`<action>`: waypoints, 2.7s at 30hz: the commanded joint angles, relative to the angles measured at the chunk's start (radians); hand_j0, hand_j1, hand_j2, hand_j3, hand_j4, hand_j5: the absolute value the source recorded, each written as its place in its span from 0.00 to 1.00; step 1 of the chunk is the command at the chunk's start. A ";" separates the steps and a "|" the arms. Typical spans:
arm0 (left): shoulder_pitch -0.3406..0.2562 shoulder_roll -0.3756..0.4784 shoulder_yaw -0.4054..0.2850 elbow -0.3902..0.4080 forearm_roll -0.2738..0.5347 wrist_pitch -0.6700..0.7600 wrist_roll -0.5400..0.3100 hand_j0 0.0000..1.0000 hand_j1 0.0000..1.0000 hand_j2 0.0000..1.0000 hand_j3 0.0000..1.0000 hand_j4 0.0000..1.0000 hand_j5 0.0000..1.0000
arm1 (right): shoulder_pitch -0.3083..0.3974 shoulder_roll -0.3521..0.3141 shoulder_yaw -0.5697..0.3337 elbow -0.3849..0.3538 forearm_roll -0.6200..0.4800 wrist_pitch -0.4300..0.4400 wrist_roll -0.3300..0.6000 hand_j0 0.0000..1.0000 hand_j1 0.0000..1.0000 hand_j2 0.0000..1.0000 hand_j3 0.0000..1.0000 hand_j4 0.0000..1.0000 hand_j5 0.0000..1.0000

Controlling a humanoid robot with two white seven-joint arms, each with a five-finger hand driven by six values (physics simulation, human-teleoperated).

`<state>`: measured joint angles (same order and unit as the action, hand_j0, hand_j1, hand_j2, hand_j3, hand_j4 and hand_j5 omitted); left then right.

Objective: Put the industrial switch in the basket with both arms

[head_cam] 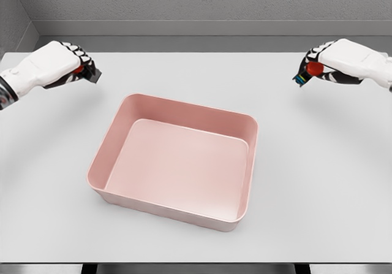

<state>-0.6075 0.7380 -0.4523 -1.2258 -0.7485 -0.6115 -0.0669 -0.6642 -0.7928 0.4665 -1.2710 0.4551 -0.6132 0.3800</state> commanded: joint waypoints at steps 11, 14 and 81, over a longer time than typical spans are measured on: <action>0.009 0.081 0.003 -0.109 0.070 0.001 0.001 0.44 0.44 0.44 0.44 0.44 0.44 | 0.008 -0.028 0.004 -0.125 -0.062 0.002 0.000 0.53 0.53 0.53 0.53 0.53 0.53; 0.011 0.089 0.001 -0.132 0.075 0.001 0.001 0.44 0.44 0.44 0.44 0.44 0.44 | 0.008 -0.028 0.006 -0.142 -0.079 0.002 0.000 0.53 0.53 0.53 0.53 0.53 0.53; 0.137 0.090 -0.017 -0.560 0.130 0.001 -0.017 0.81 0.81 0.81 0.81 0.81 0.81 | 0.149 -0.045 0.052 -0.495 -0.216 0.002 -0.001 0.54 0.54 0.54 0.54 0.54 0.54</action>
<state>-0.4709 0.8310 -0.4705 -1.7849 -0.6197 -0.6114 -0.0850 -0.5154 -0.8495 0.4997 -1.7653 0.2480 -0.6130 0.3794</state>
